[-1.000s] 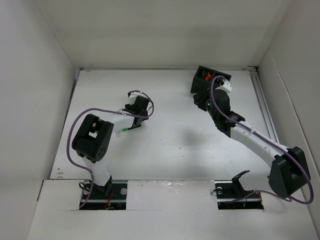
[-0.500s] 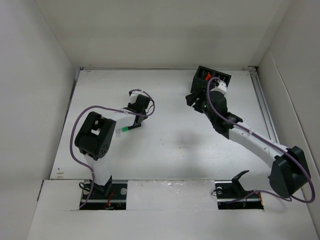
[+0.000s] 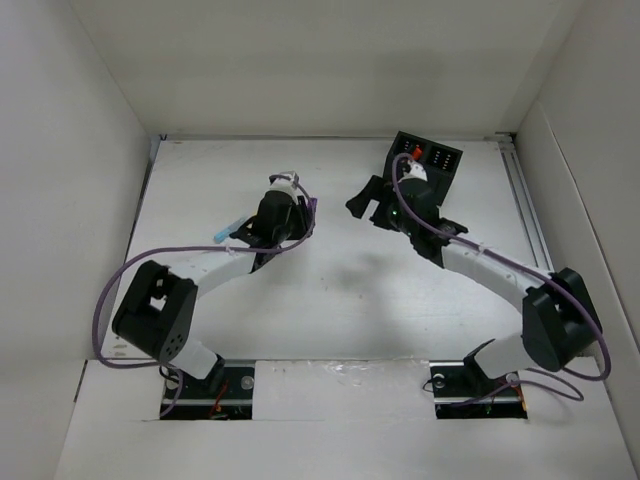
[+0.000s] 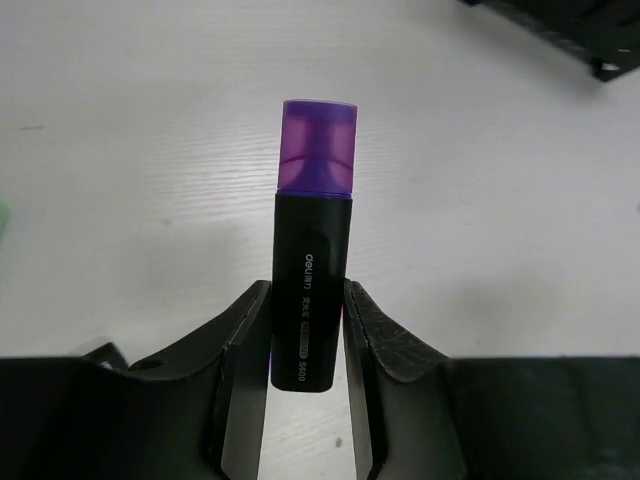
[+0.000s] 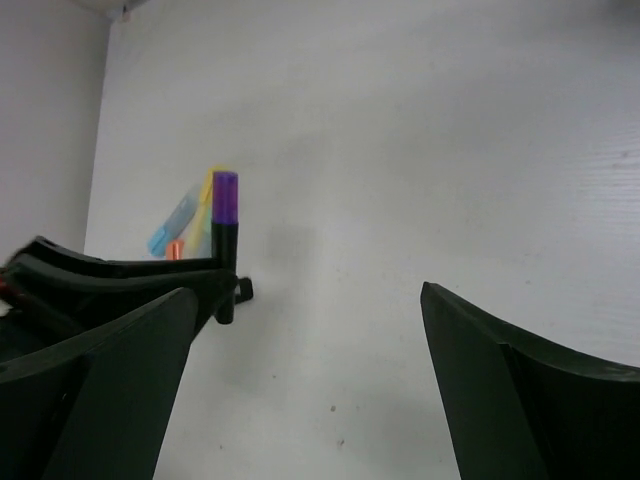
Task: Sort the stationery into containers
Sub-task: Pick up the pen from the center of the board.
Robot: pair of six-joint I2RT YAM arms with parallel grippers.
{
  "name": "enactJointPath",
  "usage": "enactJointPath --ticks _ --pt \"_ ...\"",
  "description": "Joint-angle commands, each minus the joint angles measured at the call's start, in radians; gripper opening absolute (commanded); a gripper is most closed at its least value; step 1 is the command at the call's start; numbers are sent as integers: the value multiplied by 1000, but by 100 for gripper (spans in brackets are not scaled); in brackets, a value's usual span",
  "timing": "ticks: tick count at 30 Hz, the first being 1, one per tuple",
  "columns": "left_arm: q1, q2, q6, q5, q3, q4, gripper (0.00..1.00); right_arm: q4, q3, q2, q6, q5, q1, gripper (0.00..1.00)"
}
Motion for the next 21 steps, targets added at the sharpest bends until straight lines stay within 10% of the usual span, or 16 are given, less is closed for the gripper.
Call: enactJointPath --ticks 1,13,17,21 --pt "3 -80 39 175 -53 129 0 41 75 52 -24 -130 18 100" --pt "-6 -65 20 383 -90 222 0 51 211 259 0 -224 56 100" --pt "-6 -101 19 383 -111 222 0 73 231 322 20 -244 56 84" --pt "-6 -121 19 383 -111 222 0 125 212 322 54 -293 56 41"
